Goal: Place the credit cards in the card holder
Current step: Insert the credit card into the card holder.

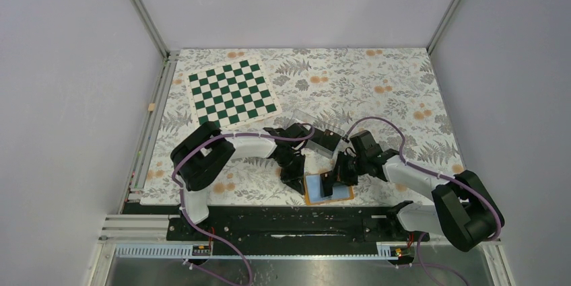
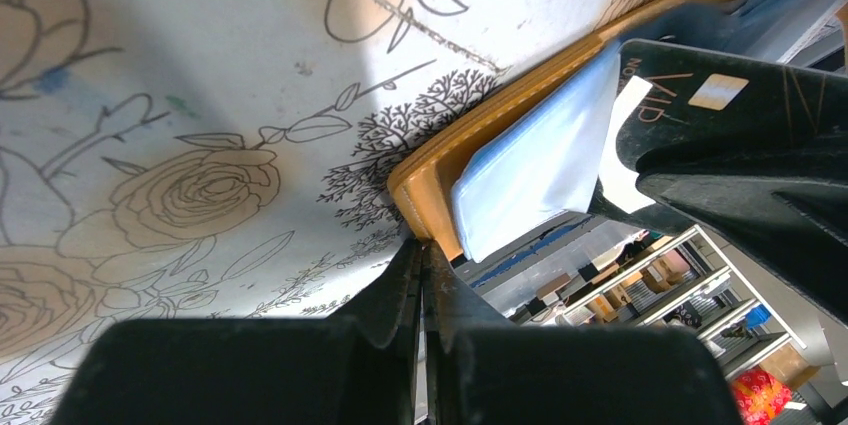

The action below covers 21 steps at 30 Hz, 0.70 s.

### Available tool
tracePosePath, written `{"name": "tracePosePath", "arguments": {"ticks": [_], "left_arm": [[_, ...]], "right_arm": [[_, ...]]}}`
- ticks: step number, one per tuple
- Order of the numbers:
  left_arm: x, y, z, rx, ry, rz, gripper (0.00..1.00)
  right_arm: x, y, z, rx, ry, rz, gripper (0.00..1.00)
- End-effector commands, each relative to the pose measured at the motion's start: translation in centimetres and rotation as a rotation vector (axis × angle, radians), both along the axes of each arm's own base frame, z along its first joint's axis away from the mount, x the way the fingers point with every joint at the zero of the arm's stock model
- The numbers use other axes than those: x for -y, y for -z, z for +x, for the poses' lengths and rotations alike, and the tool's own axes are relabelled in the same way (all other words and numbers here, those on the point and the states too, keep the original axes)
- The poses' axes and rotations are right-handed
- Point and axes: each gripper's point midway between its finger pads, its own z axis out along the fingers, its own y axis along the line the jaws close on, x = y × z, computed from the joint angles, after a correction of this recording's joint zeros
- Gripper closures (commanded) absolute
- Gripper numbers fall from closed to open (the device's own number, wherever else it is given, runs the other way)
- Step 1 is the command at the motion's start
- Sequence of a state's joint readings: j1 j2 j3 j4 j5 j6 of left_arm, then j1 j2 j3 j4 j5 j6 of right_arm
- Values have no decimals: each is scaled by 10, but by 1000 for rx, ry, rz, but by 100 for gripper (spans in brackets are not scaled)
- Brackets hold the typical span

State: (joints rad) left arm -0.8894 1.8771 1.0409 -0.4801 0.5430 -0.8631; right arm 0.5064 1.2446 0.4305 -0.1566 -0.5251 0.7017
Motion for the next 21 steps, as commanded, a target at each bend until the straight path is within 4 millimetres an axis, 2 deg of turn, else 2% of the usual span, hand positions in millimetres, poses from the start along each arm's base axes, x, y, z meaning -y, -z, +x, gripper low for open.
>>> {"name": "tracePosePath", "arguments": {"ticks": [1, 13, 21], "left_arm": [[-6, 26, 17, 100, 3, 84, 100], [-4, 25, 18, 104, 14, 83, 100], [-1, 25, 22, 109, 21, 84, 100]], "right_arm": [[11, 4, -18, -77, -38, -63, 100], [0, 5, -22, -139, -101, -7, 100], [3, 4, -28, -186, -144, -32, 100]]}}
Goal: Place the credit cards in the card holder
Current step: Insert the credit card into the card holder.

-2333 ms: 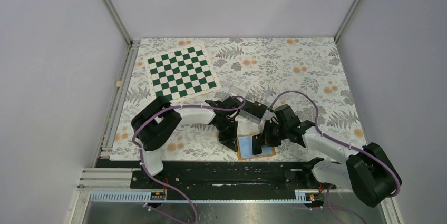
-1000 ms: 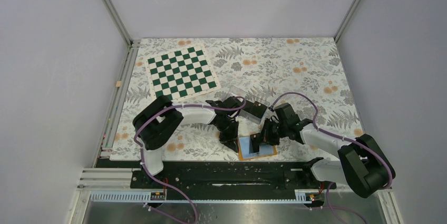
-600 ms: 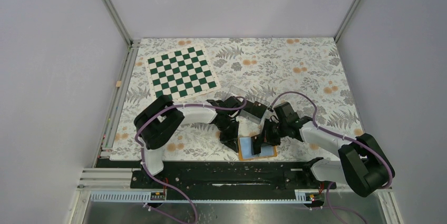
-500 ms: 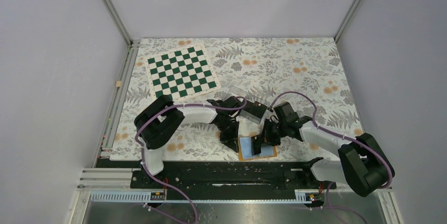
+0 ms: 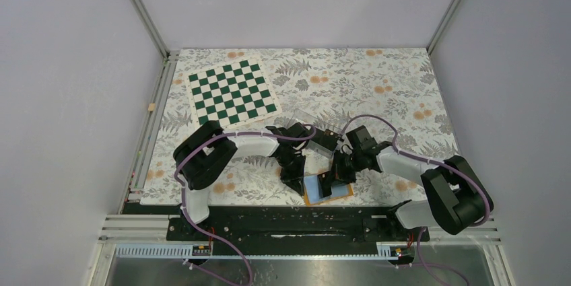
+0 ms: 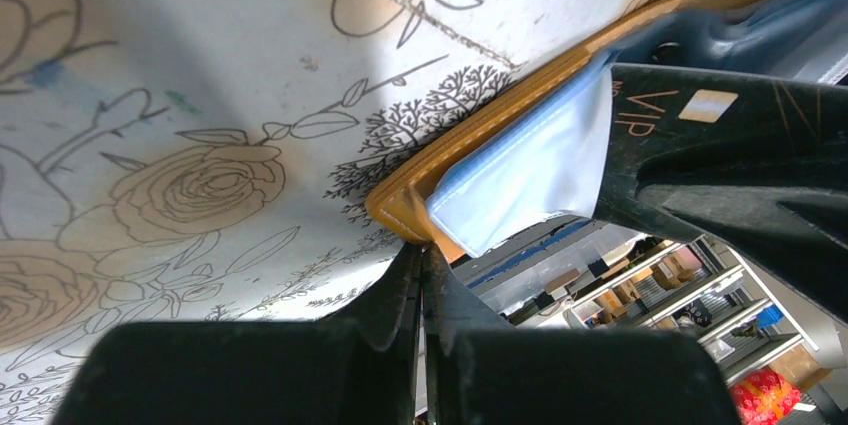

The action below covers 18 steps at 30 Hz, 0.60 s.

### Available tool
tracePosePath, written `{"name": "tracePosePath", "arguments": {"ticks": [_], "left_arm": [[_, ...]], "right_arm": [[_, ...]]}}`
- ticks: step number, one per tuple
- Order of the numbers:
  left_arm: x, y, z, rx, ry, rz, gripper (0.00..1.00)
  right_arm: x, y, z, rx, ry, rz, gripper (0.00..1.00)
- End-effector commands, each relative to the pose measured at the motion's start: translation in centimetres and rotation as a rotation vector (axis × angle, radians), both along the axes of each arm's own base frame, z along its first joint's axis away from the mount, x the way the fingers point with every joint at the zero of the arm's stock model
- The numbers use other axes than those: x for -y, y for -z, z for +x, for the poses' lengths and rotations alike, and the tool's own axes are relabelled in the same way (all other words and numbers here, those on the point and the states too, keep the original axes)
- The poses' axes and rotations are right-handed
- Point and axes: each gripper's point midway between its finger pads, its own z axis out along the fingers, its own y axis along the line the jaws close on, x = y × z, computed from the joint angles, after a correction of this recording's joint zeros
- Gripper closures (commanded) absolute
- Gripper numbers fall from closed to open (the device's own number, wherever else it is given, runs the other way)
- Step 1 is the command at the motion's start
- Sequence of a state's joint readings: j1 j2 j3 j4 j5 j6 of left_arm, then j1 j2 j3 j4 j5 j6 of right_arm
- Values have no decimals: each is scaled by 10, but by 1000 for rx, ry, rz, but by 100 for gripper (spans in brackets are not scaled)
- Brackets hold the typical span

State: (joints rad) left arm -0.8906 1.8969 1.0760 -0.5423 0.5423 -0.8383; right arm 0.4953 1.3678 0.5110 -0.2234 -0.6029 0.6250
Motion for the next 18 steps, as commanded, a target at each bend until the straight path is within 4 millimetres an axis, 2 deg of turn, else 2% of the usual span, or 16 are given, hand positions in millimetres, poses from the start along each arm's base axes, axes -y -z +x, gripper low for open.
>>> {"name": "tracePosePath", "arguments": {"ticks": [1, 8, 18], "left_arm": [[1, 25, 24, 128, 3, 58, 100], [1, 25, 26, 133, 8, 68, 100], [1, 27, 25, 130, 12, 70, 100]], "right_arm": [[10, 3, -27, -110, -72, -51, 100], [19, -7, -27, -72, -70, -96, 100], [2, 2, -33, -147, -101, 12, 100]]}}
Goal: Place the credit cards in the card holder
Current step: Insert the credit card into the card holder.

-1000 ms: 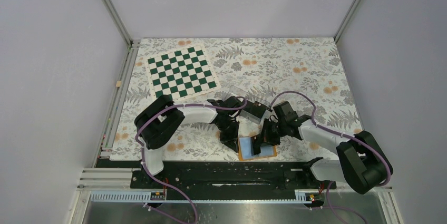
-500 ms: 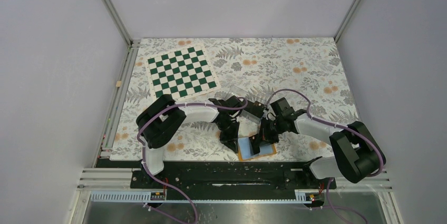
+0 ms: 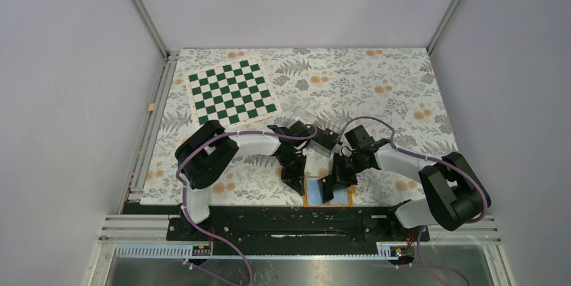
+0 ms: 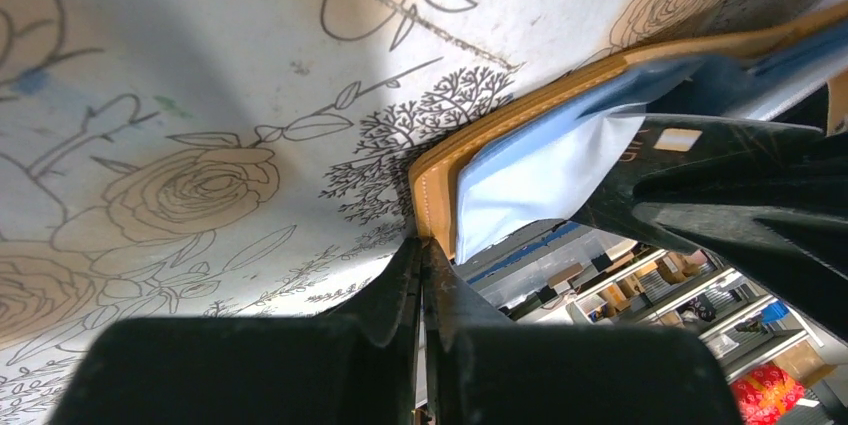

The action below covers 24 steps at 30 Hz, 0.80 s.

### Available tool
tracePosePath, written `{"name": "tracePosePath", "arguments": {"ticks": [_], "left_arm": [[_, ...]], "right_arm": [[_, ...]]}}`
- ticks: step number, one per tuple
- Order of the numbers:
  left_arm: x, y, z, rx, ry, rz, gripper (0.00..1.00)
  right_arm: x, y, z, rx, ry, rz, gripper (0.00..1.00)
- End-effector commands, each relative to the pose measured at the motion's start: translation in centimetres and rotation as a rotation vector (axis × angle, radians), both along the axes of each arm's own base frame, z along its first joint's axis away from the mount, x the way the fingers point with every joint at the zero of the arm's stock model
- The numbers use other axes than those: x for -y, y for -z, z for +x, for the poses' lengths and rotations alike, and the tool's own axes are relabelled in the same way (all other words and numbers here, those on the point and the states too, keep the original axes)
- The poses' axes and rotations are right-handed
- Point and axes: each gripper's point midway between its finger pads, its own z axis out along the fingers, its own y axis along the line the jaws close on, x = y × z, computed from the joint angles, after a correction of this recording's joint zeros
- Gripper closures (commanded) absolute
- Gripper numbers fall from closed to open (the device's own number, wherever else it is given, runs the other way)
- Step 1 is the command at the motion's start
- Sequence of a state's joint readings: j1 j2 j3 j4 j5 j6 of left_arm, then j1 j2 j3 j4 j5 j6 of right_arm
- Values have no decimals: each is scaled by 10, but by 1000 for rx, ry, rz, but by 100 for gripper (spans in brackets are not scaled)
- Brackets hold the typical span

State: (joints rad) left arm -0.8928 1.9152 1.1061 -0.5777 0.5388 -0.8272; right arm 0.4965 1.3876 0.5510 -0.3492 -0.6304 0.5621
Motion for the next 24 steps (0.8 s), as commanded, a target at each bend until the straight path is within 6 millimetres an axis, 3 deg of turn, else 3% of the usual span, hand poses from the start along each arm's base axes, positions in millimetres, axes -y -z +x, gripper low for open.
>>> {"name": "tracePosePath", "arguments": {"ticks": [1, 13, 24], "left_arm": [[1, 26, 25, 138, 2, 51, 100], [4, 28, 24, 137, 8, 51, 100], [4, 27, 19, 129, -4, 49, 100]], "right_arm": [[-3, 7, -19, -88, -41, 33, 100], [-2, 16, -20, -86, -37, 27, 100], [-4, 6, 6, 140, 128, 81, 100]]}}
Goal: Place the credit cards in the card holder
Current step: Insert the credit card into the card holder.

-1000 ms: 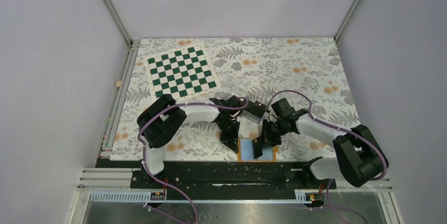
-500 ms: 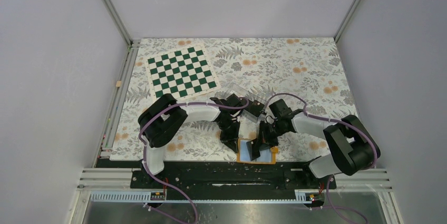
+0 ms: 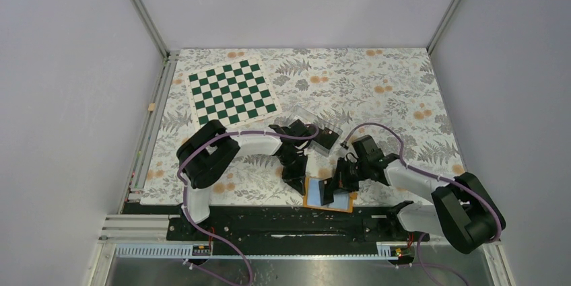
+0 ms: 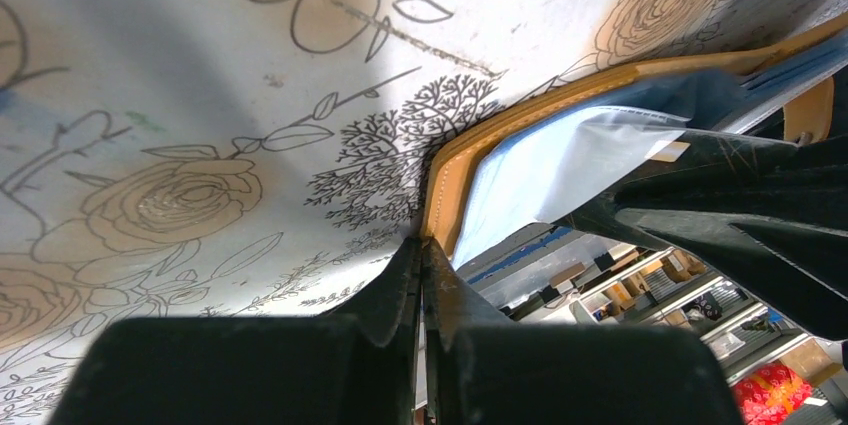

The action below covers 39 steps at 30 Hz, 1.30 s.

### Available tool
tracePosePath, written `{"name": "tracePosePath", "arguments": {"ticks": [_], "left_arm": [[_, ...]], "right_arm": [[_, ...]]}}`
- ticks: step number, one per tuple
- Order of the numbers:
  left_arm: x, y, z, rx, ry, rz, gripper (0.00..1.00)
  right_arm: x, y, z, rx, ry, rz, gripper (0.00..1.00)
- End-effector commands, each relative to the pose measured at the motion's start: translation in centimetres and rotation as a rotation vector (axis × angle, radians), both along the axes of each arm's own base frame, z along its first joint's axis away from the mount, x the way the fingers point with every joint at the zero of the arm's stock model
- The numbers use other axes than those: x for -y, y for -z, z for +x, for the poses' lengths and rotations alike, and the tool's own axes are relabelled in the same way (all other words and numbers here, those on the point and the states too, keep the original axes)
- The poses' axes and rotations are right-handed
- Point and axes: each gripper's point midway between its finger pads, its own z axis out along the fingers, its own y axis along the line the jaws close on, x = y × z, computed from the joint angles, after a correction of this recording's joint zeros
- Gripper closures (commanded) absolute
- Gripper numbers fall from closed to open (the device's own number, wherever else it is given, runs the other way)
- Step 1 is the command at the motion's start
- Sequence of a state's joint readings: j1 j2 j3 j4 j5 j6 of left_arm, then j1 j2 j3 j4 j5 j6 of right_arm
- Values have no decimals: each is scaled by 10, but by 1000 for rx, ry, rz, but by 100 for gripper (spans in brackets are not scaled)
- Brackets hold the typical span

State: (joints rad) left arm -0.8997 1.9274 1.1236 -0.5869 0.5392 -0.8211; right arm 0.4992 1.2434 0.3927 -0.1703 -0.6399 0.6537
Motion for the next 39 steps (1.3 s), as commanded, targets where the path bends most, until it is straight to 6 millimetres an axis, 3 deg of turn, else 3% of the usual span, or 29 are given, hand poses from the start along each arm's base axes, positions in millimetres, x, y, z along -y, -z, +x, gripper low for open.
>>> {"name": "tracePosePath", "arguments": {"ticks": [1, 10, 15, 21, 29, 39], "left_arm": [[2, 27, 19, 128, -19, 42, 100], [8, 27, 16, 113, -34, 13, 100], [8, 26, 16, 115, -38, 11, 100], [9, 26, 16, 114, -34, 9, 100], [10, 25, 17, 118, -33, 8, 100], [16, 24, 19, 113, -41, -12, 100]], "right_arm": [[-3, 4, 13, 62, 68, 2, 100], [-12, 7, 25, 121, 43, 48, 100], [-11, 11, 18, 64, 40, 34, 97], [5, 4, 9, 28, 17, -77, 70], [17, -9, 15, 45, -39, -185, 44], [17, 3, 7, 14, -69, -217, 36]]}}
